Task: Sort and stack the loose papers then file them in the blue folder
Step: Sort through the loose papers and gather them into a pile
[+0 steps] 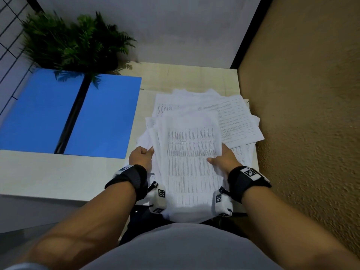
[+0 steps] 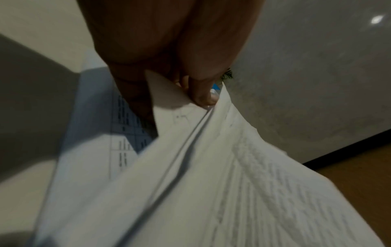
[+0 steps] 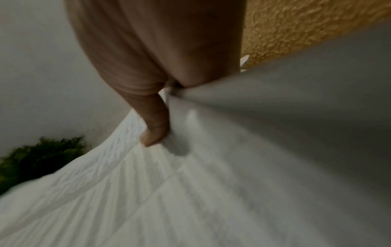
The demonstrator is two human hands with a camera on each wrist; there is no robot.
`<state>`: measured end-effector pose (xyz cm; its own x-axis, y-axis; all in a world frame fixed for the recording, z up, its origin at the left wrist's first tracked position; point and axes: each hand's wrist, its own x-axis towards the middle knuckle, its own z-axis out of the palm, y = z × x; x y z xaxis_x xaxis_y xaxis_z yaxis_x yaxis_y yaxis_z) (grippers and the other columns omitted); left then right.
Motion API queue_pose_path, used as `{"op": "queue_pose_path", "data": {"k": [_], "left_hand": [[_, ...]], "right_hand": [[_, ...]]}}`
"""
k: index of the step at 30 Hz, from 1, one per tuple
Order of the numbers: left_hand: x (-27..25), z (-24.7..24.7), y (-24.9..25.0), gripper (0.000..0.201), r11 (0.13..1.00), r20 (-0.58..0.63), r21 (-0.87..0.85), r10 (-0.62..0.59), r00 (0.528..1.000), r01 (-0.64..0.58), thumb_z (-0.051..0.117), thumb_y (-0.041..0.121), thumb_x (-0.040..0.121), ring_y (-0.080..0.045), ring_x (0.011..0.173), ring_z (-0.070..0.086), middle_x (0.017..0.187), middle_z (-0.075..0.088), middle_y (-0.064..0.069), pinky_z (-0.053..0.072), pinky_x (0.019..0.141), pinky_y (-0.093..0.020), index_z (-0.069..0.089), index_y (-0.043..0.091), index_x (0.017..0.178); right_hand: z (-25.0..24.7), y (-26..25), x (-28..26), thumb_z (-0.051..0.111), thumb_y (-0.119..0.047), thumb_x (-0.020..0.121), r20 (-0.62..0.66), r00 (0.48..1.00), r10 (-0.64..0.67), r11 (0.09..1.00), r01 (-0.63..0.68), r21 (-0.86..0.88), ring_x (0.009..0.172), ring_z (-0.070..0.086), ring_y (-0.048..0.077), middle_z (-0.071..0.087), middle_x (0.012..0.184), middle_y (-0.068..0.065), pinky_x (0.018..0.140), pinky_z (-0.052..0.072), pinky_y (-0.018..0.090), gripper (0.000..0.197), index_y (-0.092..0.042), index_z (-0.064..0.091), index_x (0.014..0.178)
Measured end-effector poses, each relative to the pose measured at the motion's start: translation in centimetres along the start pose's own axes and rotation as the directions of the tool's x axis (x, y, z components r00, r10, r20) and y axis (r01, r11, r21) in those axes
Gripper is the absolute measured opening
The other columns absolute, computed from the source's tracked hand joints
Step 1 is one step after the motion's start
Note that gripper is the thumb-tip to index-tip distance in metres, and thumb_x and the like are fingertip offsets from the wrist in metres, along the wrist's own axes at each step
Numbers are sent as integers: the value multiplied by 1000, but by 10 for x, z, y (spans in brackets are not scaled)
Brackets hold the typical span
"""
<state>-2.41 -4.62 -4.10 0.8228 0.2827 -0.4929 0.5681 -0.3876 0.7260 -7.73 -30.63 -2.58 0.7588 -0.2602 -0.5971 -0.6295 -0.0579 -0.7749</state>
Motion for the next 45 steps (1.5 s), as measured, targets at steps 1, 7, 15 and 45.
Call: {"op": "queue_pose_path", "data": {"k": [1,7,15,45], "left_hand": [[-1,-1,-2,39,1000,-2,-6,-7,1000,7,63,26,95,-25,71,44,64,44,-4,34,57,-30,39,12,67],[-2,-10,-17,43,985,226,172,-28,974,-12,63,20,95,-23,55,39,57,40,-7,32,56,-30,31,15,66],[-21,9,16,64,1000,226,27,-22,974,16,54,39,99,-27,127,47,140,45,-5,37,99,-32,30,9,149],[17,-16,3,41,997,146,72,5,989,-16,50,1,97,-35,116,60,130,62,-14,47,104,-44,51,11,137]], "right_hand": [[0,-1,-1,58,12,88,-77,997,2,1000,-1,14,112,58,23,62,121,3,100,43,31,46,-11,56,128],[-8,6,10,61,4,90,-262,960,99,973,-39,226,106,63,29,66,121,11,94,49,35,37,-10,62,124],[26,-8,18,71,-12,87,-133,991,16,991,2,136,105,67,26,71,113,6,100,51,45,30,-14,65,116],[-88,-40,36,46,-11,100,-341,934,110,927,-221,-304,112,57,36,56,135,20,86,43,36,36,2,51,133]]}}
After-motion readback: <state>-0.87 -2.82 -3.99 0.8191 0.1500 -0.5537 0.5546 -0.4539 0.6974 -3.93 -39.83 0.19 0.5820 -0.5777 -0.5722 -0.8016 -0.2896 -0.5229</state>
